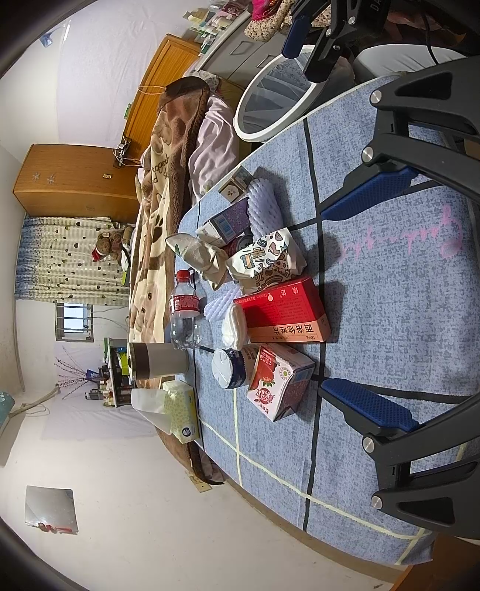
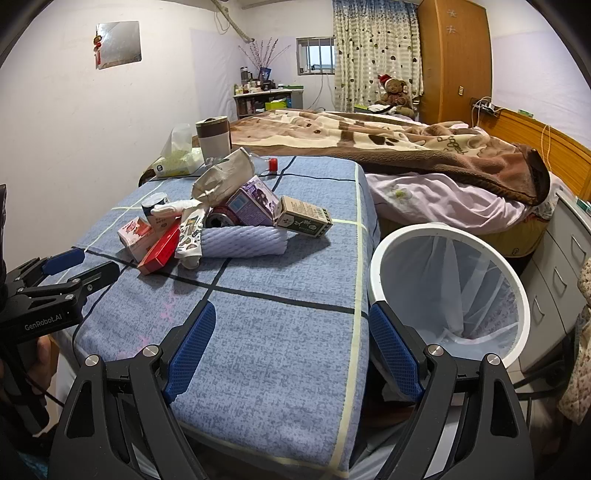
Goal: Collect trash
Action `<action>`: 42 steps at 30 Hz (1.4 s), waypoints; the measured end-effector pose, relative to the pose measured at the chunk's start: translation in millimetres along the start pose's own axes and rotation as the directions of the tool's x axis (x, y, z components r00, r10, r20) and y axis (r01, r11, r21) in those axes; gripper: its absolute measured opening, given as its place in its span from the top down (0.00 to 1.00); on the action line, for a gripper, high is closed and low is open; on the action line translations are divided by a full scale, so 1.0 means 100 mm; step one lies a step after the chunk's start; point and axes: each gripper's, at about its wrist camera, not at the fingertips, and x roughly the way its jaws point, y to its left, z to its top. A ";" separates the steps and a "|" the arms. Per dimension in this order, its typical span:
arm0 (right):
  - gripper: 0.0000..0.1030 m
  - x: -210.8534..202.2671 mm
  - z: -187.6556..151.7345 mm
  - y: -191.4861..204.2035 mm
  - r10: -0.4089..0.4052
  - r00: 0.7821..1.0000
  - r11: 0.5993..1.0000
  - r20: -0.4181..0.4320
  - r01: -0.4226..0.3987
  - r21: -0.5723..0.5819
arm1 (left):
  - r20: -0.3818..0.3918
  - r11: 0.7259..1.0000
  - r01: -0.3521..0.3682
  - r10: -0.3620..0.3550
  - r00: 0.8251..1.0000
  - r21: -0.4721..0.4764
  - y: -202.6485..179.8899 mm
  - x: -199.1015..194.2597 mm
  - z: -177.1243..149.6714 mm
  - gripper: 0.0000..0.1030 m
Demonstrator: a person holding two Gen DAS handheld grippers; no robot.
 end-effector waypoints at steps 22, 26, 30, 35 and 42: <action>0.16 0.20 0.06 0.00 0.020 0.999 1.000 -0.025 -0.020 -0.006 | -0.026 1.000 -0.008 0.007 1.000 -0.029 0.19 0.24 0.07 0.15; 0.16 0.31 0.13 0.01 0.032 0.999 0.999 -0.033 -0.032 -0.008 | -0.033 0.998 -0.038 0.037 0.999 -0.055 0.34 0.39 0.12 0.15; 0.16 0.42 0.21 0.01 0.046 0.998 0.999 -0.044 -0.046 0.001 | -0.063 0.994 -0.048 0.041 0.997 -0.103 0.54 0.57 0.19 0.15; 0.16 0.53 0.31 0.02 0.047 0.998 0.999 -0.046 -0.047 -0.004 | -0.067 0.986 -0.066 0.056 0.996 -0.154 0.70 0.76 0.29 0.15; 0.16 0.68 0.39 0.02 0.037 0.998 0.999 -0.059 -0.037 -0.007 | -0.082 0.964 -0.084 0.065 0.995 -0.254 0.86 1.11 0.47 0.15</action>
